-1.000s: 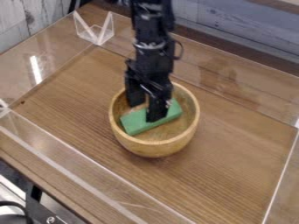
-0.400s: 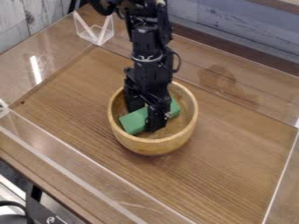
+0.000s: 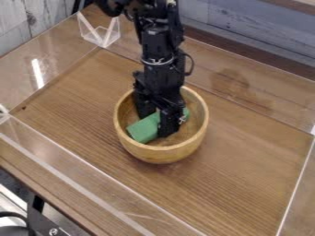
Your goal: Remove the green block from the brown bowl and put it on the table
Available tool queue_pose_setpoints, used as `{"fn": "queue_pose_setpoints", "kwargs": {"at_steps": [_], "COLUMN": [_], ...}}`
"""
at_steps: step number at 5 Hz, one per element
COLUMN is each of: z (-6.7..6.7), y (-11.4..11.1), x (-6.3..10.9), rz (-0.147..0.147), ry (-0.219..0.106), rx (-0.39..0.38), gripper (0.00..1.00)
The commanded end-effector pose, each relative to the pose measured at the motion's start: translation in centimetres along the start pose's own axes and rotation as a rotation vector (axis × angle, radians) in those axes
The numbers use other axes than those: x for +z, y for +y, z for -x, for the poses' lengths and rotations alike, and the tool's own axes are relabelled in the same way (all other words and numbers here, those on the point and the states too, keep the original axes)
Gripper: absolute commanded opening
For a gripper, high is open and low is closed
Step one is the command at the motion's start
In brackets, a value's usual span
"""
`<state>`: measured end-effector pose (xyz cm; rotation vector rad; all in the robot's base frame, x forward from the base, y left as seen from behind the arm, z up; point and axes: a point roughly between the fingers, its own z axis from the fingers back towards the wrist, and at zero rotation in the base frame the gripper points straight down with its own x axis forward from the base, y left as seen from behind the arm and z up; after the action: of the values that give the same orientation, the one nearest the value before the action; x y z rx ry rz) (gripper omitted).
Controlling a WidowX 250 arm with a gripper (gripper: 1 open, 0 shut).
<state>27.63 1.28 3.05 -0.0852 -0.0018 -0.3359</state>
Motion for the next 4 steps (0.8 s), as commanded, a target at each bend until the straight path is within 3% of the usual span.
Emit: {"fn": "queue_pose_setpoints", "kwargs": {"at_steps": [1,2,4], "z": [0.0,0.7,0.4], "y": [0.0,-0.2,1.8], "x": [1.5,2.3,2.9], "rz": [-0.01,-0.008,-0.012], "ry": [-0.039,-0.046,-0.062], "rx": [-0.039,-0.077,-0.097], "gripper": [1.0,1.0,1.0]}}
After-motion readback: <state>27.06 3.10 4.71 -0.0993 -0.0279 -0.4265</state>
